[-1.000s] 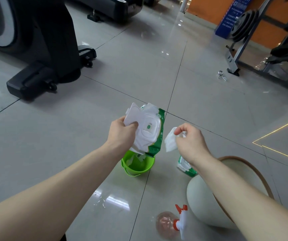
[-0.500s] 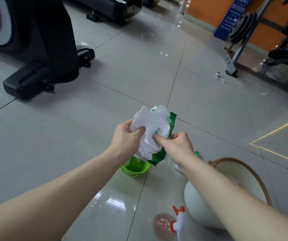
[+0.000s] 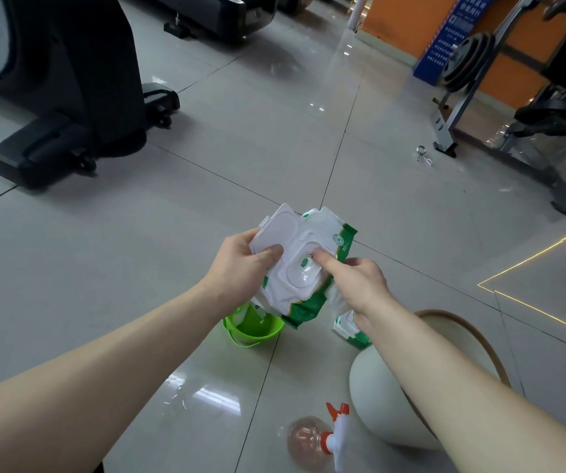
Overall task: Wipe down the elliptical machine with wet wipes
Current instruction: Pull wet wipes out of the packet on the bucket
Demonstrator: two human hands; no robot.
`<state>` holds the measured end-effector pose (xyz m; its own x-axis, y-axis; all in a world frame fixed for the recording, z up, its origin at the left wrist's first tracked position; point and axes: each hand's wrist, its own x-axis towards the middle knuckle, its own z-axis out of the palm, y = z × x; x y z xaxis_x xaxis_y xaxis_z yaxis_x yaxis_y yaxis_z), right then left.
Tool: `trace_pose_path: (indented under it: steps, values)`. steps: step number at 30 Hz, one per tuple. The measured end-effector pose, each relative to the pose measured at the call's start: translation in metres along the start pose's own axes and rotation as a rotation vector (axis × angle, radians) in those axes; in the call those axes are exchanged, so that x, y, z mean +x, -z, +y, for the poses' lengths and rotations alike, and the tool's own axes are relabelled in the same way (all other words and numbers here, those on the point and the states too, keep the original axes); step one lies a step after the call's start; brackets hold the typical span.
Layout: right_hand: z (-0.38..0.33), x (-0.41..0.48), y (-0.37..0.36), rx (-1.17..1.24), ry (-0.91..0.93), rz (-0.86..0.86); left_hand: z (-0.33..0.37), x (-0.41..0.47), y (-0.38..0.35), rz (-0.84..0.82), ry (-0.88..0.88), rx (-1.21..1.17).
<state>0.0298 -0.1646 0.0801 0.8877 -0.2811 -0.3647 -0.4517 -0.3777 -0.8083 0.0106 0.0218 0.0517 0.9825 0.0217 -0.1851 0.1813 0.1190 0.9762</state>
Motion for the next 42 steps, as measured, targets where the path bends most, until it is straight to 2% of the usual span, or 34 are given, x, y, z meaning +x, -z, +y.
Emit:
trace_pose_path:
  steps: [5, 11, 14, 17, 23, 27, 30, 36, 42]
  values:
    - [0.002, 0.003, 0.002, 0.019, 0.029, -0.087, 0.0, 0.004, 0.003, 0.089, 0.03, -0.066]
    - [0.007, 0.009, 0.001, 0.089, -0.072, -0.197, 0.0, 0.004, 0.007, 0.091, 0.066, -0.099]
    - [0.009, 0.01, -0.001, 0.075, -0.061, -0.192, -0.001, 0.005, 0.007, 0.097, 0.043, 0.017]
    - [0.011, 0.009, -0.005, 0.054, -0.059, -0.171, -0.004, 0.006, 0.005, 0.072, -0.052, 0.247]
    - [0.013, 0.007, -0.01, 0.012, -0.023, -0.128, -0.008, -0.002, -0.003, -0.11, -0.201, 0.608]
    - [0.008, 0.003, -0.007, 0.07, -0.048, -0.237, -0.02, -0.002, -0.006, -0.072, -0.178, 0.803]
    - [0.008, 0.002, -0.011, 0.033, -0.027, -0.295, -0.024, -0.002, -0.007, -0.069, -0.173, 0.837]
    - [0.016, 0.008, -0.014, -0.035, 0.035, -0.108, -0.019, -0.003, -0.002, -0.202, -0.175, 0.742]
    - [0.011, 0.007, -0.013, -0.013, -0.014, -0.262, -0.027, -0.005, -0.004, -0.187, -0.179, 0.853]
